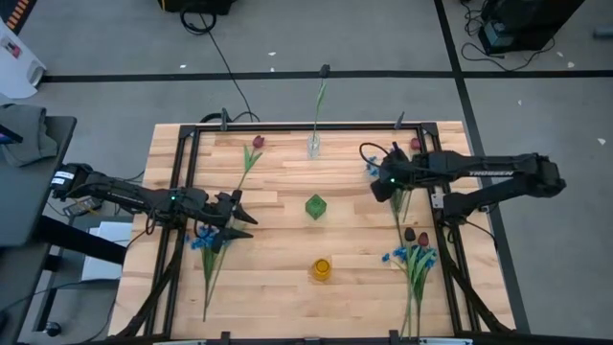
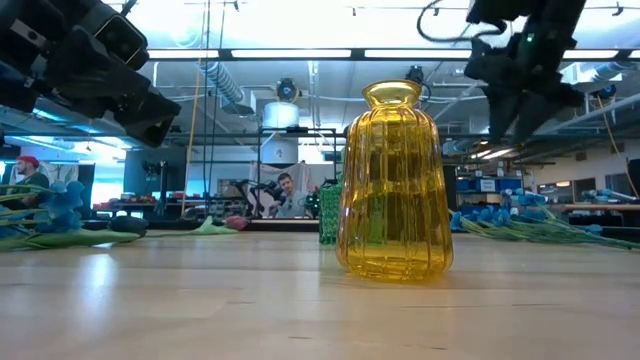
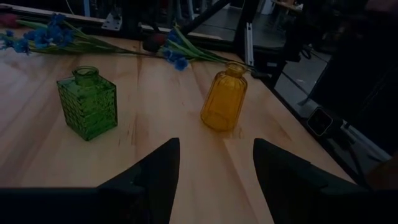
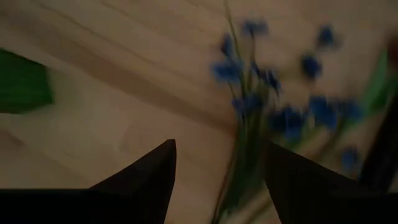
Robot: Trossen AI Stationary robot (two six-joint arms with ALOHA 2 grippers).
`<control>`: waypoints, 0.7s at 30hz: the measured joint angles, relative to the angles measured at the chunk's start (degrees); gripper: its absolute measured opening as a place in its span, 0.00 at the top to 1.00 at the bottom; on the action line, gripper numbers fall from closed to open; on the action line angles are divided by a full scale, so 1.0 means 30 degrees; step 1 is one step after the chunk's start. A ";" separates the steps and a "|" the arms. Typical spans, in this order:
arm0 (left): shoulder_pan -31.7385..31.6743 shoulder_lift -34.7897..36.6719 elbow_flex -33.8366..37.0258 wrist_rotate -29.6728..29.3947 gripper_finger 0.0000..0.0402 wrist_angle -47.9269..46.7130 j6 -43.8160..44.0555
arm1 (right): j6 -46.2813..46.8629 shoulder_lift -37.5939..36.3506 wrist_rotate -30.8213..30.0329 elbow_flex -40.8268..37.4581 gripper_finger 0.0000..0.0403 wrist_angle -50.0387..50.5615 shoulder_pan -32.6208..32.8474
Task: Sort flowers into vase by color
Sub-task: Put the top blue flowers into the green vase
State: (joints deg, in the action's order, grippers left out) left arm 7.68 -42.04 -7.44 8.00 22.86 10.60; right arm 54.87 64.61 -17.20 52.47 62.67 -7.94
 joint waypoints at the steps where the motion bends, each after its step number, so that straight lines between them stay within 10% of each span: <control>1: 0.0000 0.0000 0.0000 -0.0052 0.48 0.0005 -0.0005 | 0.0692 0.0115 0.0527 0.0000 0.40 0.0414 -0.0211; 21: 0.0000 0.0000 0.0000 -0.0135 0.48 -0.0016 -0.0027 | 0.3388 0.4008 0.4191 -0.1656 0.40 0.0803 -0.0773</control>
State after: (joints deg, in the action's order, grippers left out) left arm 7.68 -42.04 -7.44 7.60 22.81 10.52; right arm 65.04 76.64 -4.63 47.50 65.08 -10.26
